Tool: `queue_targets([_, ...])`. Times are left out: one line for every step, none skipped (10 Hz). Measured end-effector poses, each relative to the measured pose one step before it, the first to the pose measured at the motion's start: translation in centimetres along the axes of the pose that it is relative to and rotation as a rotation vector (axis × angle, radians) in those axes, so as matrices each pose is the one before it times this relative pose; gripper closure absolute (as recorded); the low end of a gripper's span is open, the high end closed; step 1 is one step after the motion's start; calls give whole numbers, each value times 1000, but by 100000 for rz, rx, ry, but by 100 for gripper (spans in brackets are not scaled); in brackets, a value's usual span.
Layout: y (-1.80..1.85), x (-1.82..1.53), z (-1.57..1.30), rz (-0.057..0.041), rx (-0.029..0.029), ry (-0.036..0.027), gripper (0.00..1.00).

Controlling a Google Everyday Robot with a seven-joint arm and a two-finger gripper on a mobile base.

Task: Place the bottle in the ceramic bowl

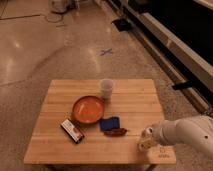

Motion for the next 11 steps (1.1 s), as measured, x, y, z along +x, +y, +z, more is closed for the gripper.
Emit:
queue_targets([-80,-360,-995,-838,752,-1015,99])
queue_targets([-219,-460,-1364,-793,873,-1735,100])
queue_targets([-536,-847,-1456,-1134,665,-2786,100])
queue_targets([-582,-766,-909,-921,353,-2434,100])
queue_targets([-688,-928,-816,-1264,290,-2734,100])
queue_targets([-1320,-1846,-986,-2776,655,-4606,100])
queue_targets([-1419,-2328,-531,-3533,498,-4933,100])
queue_targets([-951,-1734,-166,-2745,397,-3220,100])
queue_targets([-1031,-2205,151,-3603,154,-3944,100])
queue_targets([-622,-2345,580,-3991,-1294,-4605,100])
queue_targets([-328,-1259,358,-2136,-715,-2471,100])
